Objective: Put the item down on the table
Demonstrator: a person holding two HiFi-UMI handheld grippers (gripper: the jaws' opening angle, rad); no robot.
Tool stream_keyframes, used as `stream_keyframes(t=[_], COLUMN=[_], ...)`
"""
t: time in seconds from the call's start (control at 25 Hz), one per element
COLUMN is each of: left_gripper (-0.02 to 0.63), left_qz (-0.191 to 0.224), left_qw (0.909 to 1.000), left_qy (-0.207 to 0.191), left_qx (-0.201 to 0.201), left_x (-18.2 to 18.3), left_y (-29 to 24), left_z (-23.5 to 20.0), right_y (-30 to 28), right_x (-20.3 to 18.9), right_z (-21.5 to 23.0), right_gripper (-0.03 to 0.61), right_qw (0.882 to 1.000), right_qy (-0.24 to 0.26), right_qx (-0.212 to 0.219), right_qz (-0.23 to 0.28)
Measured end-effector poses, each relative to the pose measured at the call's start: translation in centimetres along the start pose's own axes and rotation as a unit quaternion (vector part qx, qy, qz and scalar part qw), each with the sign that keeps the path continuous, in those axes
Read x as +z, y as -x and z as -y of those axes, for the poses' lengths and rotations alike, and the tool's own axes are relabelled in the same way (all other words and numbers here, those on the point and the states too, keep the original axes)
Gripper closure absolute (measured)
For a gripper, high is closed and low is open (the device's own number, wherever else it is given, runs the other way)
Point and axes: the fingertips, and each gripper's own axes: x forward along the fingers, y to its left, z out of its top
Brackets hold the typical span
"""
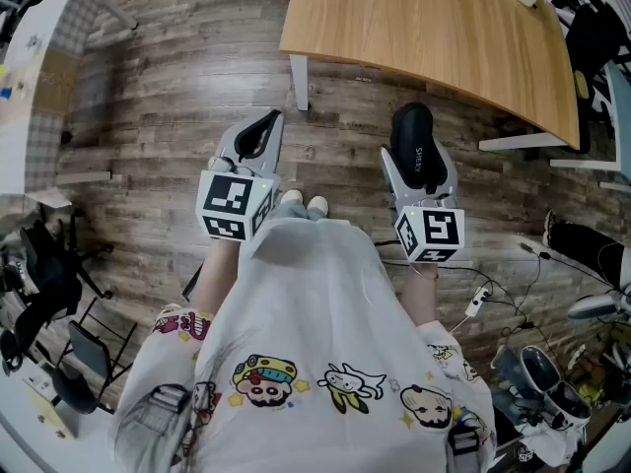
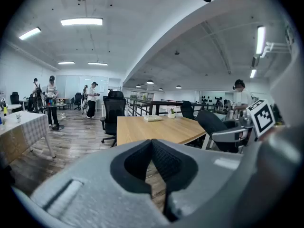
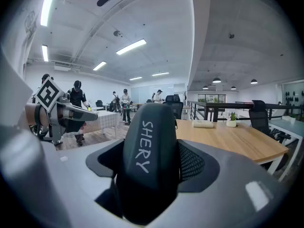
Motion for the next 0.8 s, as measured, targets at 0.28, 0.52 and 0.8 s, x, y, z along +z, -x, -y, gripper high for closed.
stream_keyframes(t=[0.28,0.52,0.8], left_gripper=[0.615,0.615,0.615], left_qz=[-0.001,-0.006,-0.009], left_qw=[0.9998,0.9996,0.9995], left_qy=[0.003,0.006,0.008], left_qx=[0.017,0.028,0.028], left_x=[-0.2,-0.5,-0.6], left_y=[0.1,0.4,-1.5], left_z=[-0.3,-0.8,-3.3], right_y=[0.1,-0.5,-3.9], right_x=[0.0,0.0,0.4], right_z=[0.7,0.1,0.1], right_gripper=[0.221,0.221,0.219], right_qw=[1.000,1.000,1.000], right_qy=[-0.005,-0.011,-0.009], right_qx=[0.006,0.021,0.024], right_qz=[0.002,0.002,-0.003])
